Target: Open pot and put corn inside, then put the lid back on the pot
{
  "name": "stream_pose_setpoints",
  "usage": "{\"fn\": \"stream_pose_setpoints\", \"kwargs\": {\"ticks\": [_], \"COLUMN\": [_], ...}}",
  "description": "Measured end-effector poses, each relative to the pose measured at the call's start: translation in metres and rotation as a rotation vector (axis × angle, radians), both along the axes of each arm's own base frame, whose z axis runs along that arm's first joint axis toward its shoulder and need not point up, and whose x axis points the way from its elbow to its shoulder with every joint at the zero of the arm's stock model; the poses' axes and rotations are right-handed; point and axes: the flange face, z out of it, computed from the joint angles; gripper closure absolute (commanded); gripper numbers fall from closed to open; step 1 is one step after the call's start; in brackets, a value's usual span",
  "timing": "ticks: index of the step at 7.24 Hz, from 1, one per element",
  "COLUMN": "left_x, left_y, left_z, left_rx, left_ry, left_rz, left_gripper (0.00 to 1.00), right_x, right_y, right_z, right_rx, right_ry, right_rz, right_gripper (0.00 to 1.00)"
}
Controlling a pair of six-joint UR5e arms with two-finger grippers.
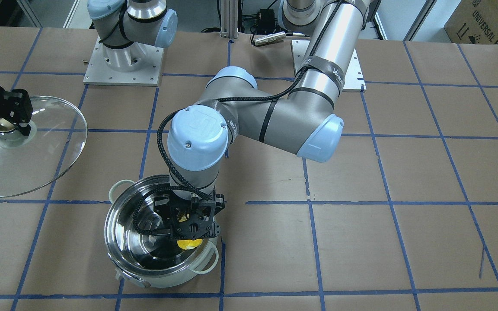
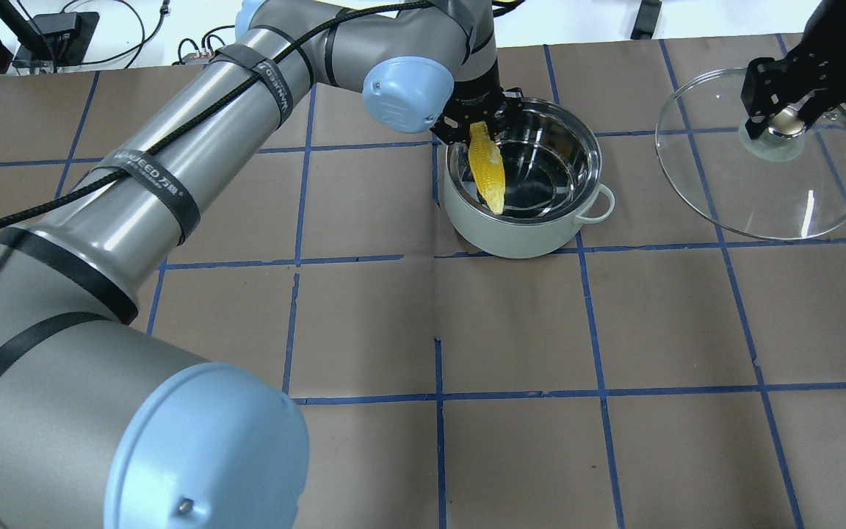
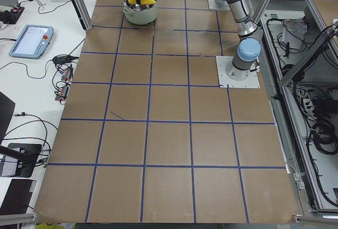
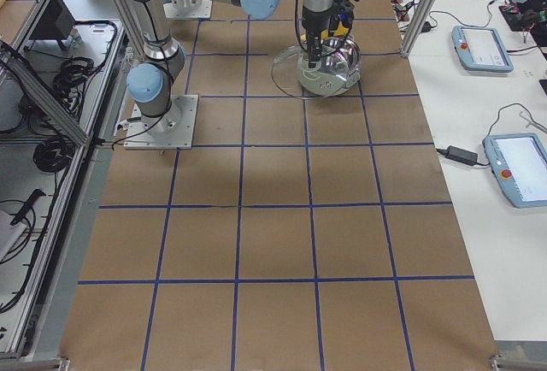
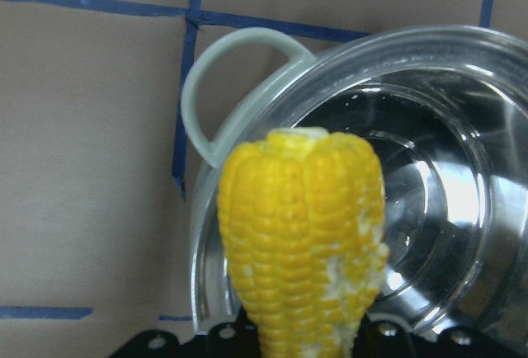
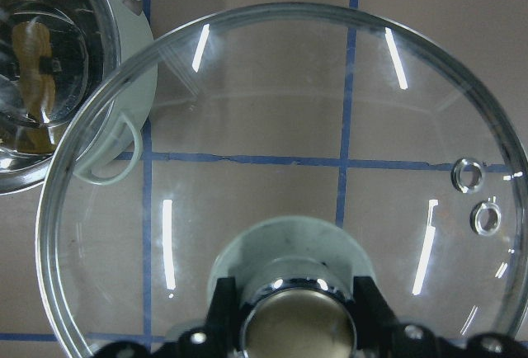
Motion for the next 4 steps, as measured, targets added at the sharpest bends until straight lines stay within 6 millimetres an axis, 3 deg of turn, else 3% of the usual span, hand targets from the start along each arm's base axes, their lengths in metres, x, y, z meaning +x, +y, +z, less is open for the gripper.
{"fn": "stream_pose_setpoints", "kwargs": {"ticks": [1,2,3,4], "left_x": [-0.007,-0.013,-0.021,-0.028], "left_y": [-0.006,-0.011,-0.013,-0.013], "left_z": [-0.005,-0.011,-0.018,-0.027], "left_rx": [-0.004,-0.008,-0.009,-0.005], "left_ry": [0.004,0.002,-0.005,-0.011], "left_rz": [-0.001,-0.008,-0.02,-0.03], "left_gripper": [0.61,0.12,0.0,0.0], "right_x": [0.0,0.0,0.0,0.0], "right_y": [0.0,0.0,0.0,0.001], "right_z": [-0.001,-0.002,-0.003,-0.003], "right_rx": [0.001,0.003,0.005,0.006], "right_ry": [-0.001,-0.002,-0.003,-0.003], "right_rz": [0.0,0.0,-0.001,-0.001], "right_gripper": [0.74,0.74,0.74,0.74]}}
